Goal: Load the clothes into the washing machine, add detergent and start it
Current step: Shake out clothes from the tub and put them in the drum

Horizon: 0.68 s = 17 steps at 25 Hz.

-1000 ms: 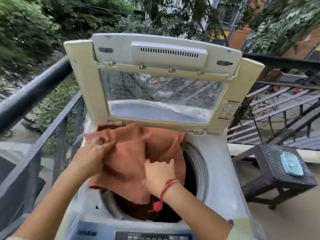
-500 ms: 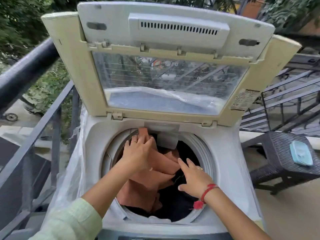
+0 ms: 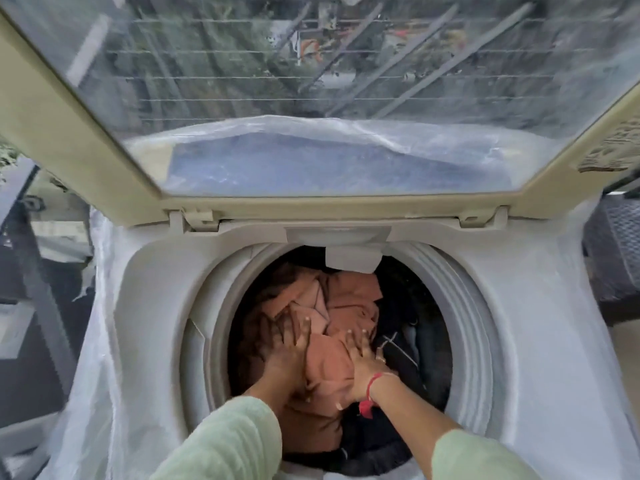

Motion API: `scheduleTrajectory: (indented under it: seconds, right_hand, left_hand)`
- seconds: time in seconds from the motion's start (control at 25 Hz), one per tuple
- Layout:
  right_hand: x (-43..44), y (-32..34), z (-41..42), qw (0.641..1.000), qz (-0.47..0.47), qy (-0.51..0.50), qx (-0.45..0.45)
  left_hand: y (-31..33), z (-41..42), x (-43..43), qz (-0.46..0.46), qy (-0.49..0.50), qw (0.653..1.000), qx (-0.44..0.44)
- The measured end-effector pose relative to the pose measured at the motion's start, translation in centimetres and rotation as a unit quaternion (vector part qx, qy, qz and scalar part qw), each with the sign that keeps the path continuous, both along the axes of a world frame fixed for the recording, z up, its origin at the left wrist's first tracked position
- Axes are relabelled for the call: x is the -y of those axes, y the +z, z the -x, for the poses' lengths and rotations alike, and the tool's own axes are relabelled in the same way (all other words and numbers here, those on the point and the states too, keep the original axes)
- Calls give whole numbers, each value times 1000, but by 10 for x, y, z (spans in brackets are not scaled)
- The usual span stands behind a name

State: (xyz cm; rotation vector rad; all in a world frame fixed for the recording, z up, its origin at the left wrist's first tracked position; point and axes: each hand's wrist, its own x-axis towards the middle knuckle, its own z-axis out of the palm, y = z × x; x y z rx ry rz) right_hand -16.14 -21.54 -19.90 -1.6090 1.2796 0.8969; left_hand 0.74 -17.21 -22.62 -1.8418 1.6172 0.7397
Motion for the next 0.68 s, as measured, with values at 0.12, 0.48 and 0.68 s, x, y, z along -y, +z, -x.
scheduleTrajectory:
  seconds: [0.12,0.48,0.68]
  right_hand:
    - [-1,-25,1,1000,-20,-14,-12]
    - [28,18,-6,995,75,23,-69]
    - [49,126,25,981,134,-47,133]
  left_hand:
    - [-14,6,7,-41,15,999,3]
    - [32,-14,48,-150,28,988,-17]
    - [97,14,35,-135,34,982,-129]
